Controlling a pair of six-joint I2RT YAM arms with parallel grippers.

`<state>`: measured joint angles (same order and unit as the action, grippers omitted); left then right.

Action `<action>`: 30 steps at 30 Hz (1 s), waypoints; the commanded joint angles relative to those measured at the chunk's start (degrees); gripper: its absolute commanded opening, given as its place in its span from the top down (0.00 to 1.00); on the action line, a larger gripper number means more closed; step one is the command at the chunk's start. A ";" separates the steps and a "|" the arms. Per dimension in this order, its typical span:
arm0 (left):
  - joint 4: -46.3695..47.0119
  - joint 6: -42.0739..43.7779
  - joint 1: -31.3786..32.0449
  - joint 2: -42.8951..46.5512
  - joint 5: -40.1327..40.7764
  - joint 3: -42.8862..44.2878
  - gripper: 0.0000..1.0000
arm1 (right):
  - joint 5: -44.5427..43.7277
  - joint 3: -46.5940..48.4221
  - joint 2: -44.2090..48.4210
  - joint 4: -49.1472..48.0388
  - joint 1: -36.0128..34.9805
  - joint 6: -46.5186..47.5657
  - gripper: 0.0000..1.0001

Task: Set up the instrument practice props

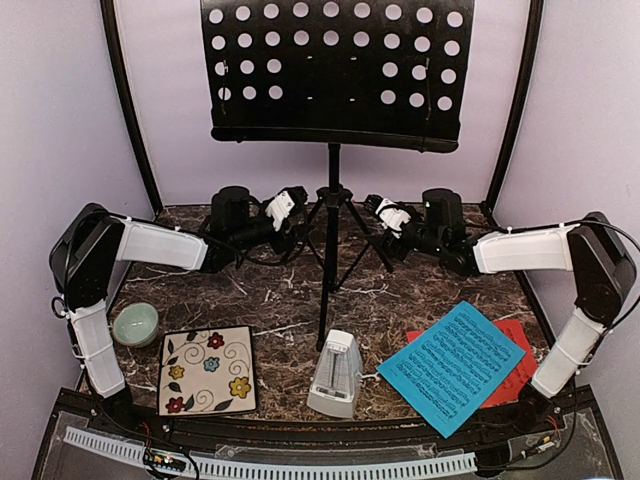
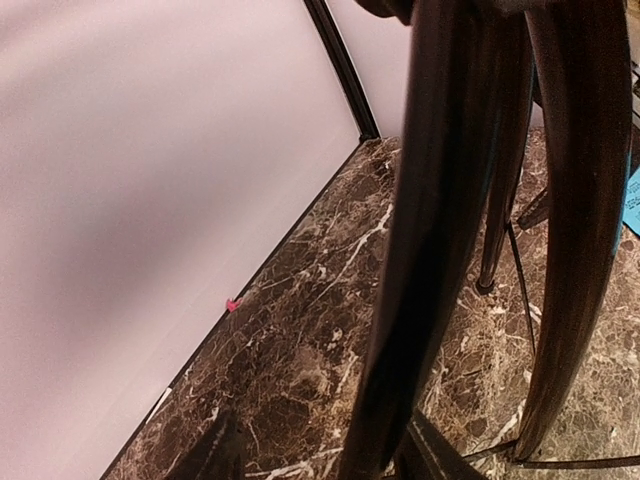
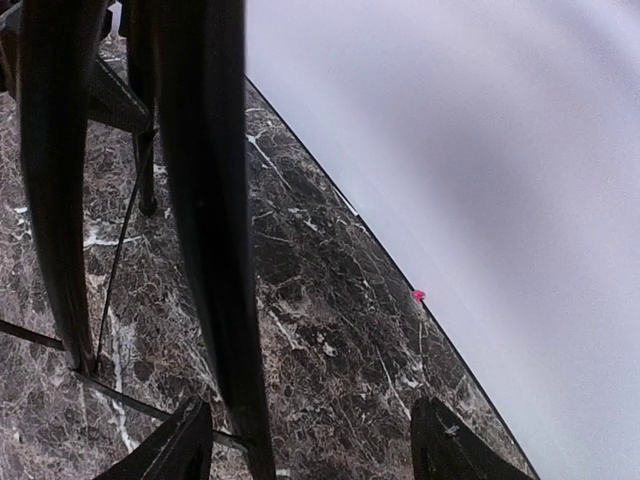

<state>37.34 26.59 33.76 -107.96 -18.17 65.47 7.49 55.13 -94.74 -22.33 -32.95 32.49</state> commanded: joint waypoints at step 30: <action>5.51 1.39 -0.54 -1.87 1.53 1.87 0.75 | 0.87 11.86 -7.44 -2.26 2.00 2.64 0.80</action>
<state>40.01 27.66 33.61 -109.75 -17.96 65.58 11.94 62.87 -101.43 -20.05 -32.18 34.65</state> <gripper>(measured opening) 0.281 0.252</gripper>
